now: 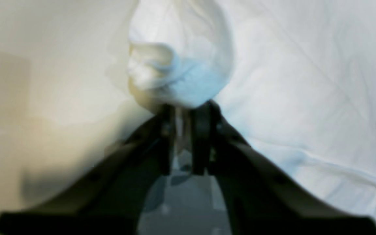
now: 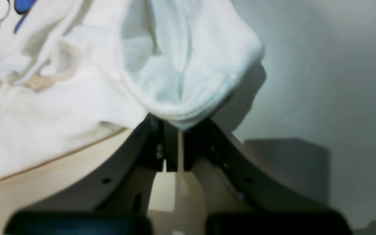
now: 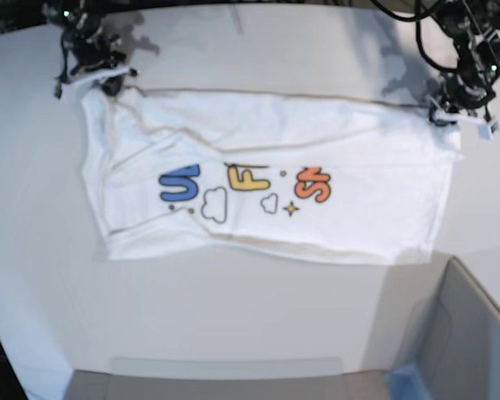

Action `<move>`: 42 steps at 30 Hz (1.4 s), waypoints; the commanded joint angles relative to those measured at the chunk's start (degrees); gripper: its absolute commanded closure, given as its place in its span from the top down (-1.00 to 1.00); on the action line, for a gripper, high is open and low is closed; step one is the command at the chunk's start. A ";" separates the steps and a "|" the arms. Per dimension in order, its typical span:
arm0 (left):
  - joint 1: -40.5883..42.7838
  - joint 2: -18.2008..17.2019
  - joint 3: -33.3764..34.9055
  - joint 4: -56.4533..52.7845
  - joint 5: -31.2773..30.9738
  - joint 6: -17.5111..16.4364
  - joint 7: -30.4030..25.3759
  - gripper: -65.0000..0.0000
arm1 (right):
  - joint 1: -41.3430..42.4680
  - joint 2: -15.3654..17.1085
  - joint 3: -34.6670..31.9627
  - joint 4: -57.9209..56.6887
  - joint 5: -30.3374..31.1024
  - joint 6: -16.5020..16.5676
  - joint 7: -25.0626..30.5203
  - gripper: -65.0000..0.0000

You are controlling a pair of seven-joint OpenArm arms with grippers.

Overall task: Layout the t-shirt on the table in an organized manner, then fold the t-shirt properly
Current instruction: 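Lower the held corners and release, then reposition both grippers inward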

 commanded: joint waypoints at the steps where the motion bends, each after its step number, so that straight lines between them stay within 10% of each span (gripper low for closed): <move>1: 0.18 -0.76 -0.26 1.80 0.29 0.08 0.86 -0.54 | -0.32 0.20 0.03 1.20 0.08 0.47 0.72 -0.97; 9: 0.35 -0.15 -2.28 8.04 0.11 0.08 1.56 -0.38 | -0.94 1.00 0.38 4.10 0.17 0.56 -1.12 -0.35; 42: -3.78 3.46 -14.68 13.49 0.02 -0.18 1.04 -0.40 | 6.62 0.56 25.62 1.64 0.17 0.47 -0.68 -0.35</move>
